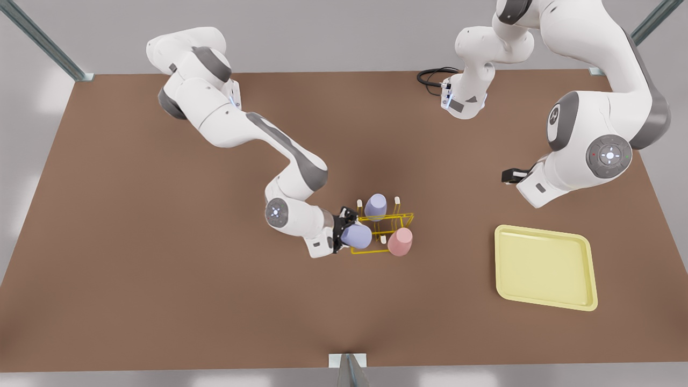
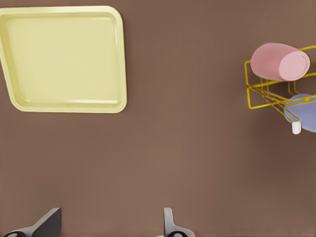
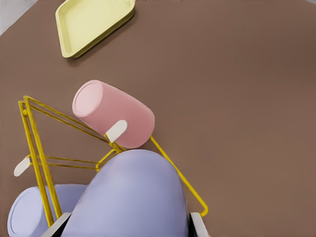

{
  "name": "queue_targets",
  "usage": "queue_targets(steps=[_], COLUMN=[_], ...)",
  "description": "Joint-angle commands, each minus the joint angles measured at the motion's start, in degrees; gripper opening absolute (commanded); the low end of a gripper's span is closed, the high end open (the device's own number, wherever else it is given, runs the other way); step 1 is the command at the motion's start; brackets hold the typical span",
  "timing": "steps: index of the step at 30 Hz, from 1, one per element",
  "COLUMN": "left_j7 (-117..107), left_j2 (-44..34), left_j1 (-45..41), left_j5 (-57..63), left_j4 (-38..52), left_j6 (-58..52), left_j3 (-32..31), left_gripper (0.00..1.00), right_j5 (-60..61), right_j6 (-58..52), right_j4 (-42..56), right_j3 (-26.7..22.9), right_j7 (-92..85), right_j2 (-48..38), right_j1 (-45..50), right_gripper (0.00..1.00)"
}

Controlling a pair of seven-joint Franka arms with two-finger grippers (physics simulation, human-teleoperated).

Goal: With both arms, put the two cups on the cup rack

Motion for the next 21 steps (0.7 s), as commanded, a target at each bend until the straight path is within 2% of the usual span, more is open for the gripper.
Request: queue_targets(steps=[1, 3, 5, 12, 15, 17, 18, 20, 21], left_j7=[5.0, 5.0, 4.9, 4.9, 4.9, 4.9, 4.9, 4.9, 4.9], left_j2=[-0.1, -0.1, -0.1, -0.1, -0.1, -0.1, -0.1, -0.1, -0.1], left_j1=[0.0, -0.1, 0.0, -0.1, -0.1, -0.1, -0.1, 0.0, 0.0], left_j5=[0.0, 0.0, 0.0, 0.1, 0.2, 0.2, 0.2, 0.2, 0.1], left_j4=[0.0, 0.0, 0.0, 0.0, 0.0, 0.0, 0.0, 0.0, 0.0], left_j6=[-0.3, -0.4, -0.9, -1.1, -1.5, -1.5, -1.5, -1.4, -1.4], left_j3=[0.0, 0.0, 0.0, -0.1, -0.1, -0.1, -0.1, -0.1, -0.1], left_gripper=[1.00, 1.00, 1.00, 1.00, 1.00, 1.00, 1.00, 1.00, 1.00], right_j5=[0.0, -0.1, -0.1, -0.1, 0.0, -0.3, -1.1, -24.7, -28.6], right_j6=[0.5, 0.6, 0.9, 0.8, -3.4, -15.3, -25.8, -52.8, -59.4], right_j4=[0.4, 0.5, 0.7, 2.4, 7.1, 8.4, 7.8, 7.3, 7.7], right_j3=[0.0, 0.0, -0.1, -0.2, -0.3, -0.6, -0.5, -0.2, -3.0], right_j7=[-0.1, -0.1, -0.1, -0.2, 0.2, 13.4, 28.2, 60.6, 60.0], right_j2=[0.3, 0.6, 0.7, 0.7, 0.1, -6.1, -8.9, -14.0, -14.8], right_j1=[0.3, 0.4, 0.5, 1.0, -0.1, -4.8, -9.9, -10.8, -13.5], right_gripper=[0.87, 0.87, 1.00, 1.00, 1.00, 0.99, 0.99, 1.00, 1.00])
